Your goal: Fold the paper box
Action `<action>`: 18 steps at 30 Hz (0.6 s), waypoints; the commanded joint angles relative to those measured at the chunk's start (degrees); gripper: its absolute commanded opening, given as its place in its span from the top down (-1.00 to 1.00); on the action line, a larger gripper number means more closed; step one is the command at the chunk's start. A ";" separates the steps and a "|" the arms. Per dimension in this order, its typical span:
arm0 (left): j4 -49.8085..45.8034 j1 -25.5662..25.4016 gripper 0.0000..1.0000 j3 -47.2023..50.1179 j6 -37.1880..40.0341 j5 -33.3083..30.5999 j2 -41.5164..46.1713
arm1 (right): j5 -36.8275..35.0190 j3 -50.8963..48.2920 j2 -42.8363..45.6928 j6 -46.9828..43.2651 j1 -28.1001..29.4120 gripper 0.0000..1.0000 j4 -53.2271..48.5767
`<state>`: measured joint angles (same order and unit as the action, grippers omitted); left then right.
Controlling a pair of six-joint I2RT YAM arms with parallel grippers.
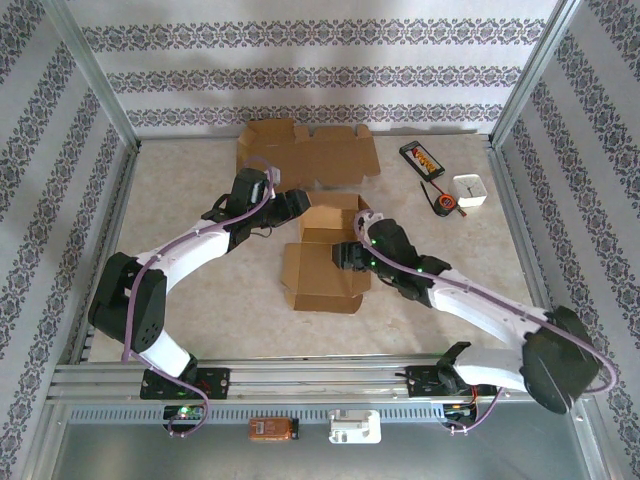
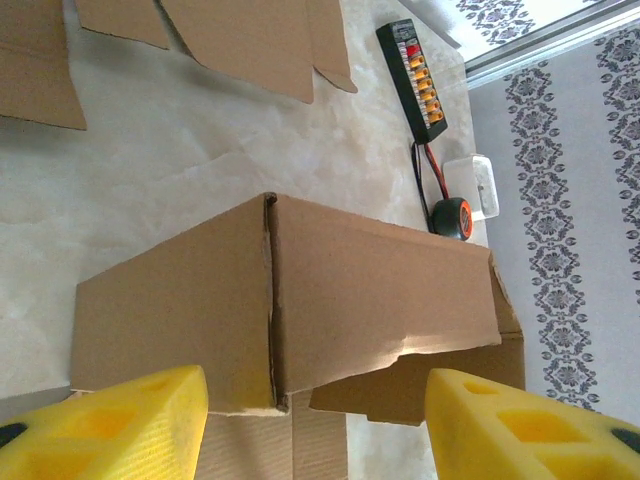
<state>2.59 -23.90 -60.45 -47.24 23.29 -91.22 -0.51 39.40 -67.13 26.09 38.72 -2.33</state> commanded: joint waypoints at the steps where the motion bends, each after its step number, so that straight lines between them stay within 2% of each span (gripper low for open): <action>1: -2.08 -0.48 -0.20 -1.03 2.14 -0.91 0.78 | -0.97 -1.52 4.62 -9.76 -1.41 -0.62 0.55; 6: -2.54 -0.52 -0.20 -1.08 3.20 -0.75 0.97 | 0.87 -3.52 9.06 -22.91 -7.91 -0.54 3.79; 11: -5.06 -0.45 -0.20 -1.72 6.40 -0.97 1.09 | 11.36 -5.50 9.96 -33.57 -18.39 -0.54 7.75; 15: -5.11 -0.52 -0.21 -2.02 7.57 -0.23 1.39 | 14.22 -2.52 6.93 -45.53 -20.00 -0.57 0.88; 18: -4.73 -0.51 -0.23 -2.48 8.21 0.33 1.39 | 14.78 -2.07 3.54 -51.10 -22.04 -0.57 0.78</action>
<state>-1.08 -23.90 -60.80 -41.41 23.33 -91.22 10.70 35.70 -61.17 -14.39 18.24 0.49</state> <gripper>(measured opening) 0.612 0.785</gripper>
